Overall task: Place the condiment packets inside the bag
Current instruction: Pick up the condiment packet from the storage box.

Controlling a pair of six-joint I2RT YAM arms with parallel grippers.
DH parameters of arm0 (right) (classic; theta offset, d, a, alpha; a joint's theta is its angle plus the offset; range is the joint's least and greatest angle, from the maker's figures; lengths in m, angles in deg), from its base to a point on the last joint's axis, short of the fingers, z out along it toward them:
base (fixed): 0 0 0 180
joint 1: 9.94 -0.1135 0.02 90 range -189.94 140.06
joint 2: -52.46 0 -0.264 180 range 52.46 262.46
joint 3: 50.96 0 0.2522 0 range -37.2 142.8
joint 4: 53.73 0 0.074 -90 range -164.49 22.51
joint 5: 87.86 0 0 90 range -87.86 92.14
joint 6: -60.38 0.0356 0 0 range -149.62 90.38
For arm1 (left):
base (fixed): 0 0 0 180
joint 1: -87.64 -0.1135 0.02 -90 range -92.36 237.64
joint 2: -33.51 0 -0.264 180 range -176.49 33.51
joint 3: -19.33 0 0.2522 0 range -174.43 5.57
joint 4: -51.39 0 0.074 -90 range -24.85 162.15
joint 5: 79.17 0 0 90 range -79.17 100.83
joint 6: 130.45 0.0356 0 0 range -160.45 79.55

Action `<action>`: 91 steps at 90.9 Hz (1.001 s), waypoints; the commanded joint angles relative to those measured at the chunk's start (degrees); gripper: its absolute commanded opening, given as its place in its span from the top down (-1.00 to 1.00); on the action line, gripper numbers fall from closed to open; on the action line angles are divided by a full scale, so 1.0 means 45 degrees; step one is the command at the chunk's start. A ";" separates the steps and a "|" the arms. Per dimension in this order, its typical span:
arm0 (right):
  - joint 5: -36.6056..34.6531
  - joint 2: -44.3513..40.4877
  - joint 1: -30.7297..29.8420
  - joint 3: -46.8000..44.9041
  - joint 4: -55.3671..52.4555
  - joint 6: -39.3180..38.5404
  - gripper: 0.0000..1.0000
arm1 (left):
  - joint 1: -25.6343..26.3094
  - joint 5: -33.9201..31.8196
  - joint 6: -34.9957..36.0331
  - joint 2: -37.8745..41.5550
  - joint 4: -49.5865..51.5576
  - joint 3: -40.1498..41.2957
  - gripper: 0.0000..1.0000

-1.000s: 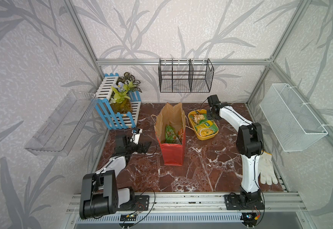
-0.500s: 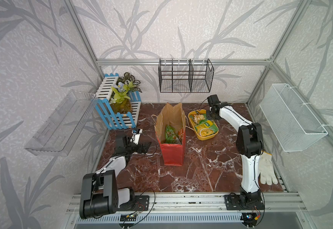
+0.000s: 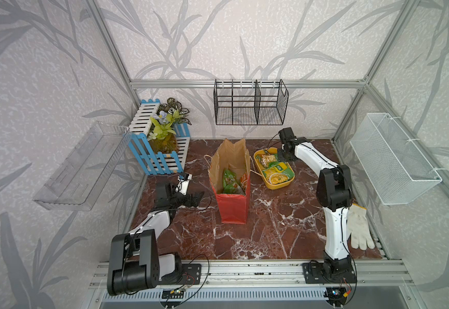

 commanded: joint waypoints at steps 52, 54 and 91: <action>0.2048 -0.6424 -0.0056 -0.3834 0.1799 0.1301 1.00 | -0.0038 0.0036 0.0111 0.0029 -0.0176 -0.0111 -0.99; 0.2069 -0.6756 -0.0068 -0.3949 0.1874 0.1353 1.00 | -0.0039 0.0043 0.0114 0.0032 -0.0180 -0.0111 -0.99; 0.1639 -0.9569 -0.1336 -0.3742 0.1776 0.1398 1.00 | -0.0036 0.0055 0.0141 0.0264 -0.0178 -0.0018 -0.99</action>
